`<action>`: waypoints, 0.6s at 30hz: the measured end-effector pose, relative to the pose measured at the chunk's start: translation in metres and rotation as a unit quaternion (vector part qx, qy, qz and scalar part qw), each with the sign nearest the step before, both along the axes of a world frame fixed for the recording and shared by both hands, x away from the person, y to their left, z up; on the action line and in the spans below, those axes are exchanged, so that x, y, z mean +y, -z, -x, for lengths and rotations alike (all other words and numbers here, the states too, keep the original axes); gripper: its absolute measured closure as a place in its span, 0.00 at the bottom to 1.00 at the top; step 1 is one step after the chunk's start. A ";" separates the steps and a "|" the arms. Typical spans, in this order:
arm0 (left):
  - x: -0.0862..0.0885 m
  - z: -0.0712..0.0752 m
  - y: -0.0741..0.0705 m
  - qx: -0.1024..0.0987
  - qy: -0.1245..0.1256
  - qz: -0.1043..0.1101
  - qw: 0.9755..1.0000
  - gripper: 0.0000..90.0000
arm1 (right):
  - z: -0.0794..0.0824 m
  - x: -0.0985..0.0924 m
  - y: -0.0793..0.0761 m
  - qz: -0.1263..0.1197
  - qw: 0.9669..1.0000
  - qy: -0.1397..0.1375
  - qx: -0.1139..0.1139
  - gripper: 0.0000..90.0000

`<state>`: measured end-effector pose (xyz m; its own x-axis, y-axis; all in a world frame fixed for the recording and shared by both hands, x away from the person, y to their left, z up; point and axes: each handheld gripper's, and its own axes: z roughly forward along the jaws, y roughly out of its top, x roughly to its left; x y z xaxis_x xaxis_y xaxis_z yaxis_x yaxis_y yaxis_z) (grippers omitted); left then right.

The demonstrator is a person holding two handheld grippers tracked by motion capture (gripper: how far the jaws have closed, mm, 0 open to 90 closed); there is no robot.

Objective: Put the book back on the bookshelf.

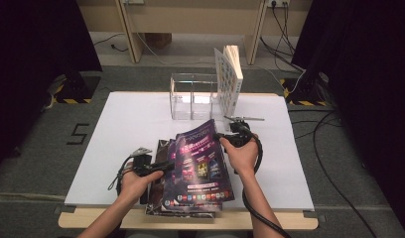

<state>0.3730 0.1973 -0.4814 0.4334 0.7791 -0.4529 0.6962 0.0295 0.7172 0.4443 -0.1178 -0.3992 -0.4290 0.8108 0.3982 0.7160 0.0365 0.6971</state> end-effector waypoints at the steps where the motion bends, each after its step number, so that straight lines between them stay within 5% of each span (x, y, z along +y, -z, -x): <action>1: 0.003 0.003 0.001 -0.005 -0.003 0.000 1.000 0.68 | 0.000 0.000 0.000 0.000 1.000 0.000 0.000 0.94; 8: 0.015 0.014 0.003 -0.019 -0.017 -0.008 1.000 0.65 | 0.008 -0.010 -0.017 -0.004 0.999 0.027 -0.042 0.94; 18: 0.019 0.016 0.000 -0.037 -0.030 -0.020 0.999 0.60 | 0.012 -0.015 -0.031 -0.001 0.997 0.040 -0.068 0.94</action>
<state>0.3570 0.2164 -0.4814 0.4160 0.8221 -0.3887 0.6390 0.0399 0.7682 0.4322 -0.1324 -0.3680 -0.4135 0.8439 0.3419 0.6150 -0.0180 0.7883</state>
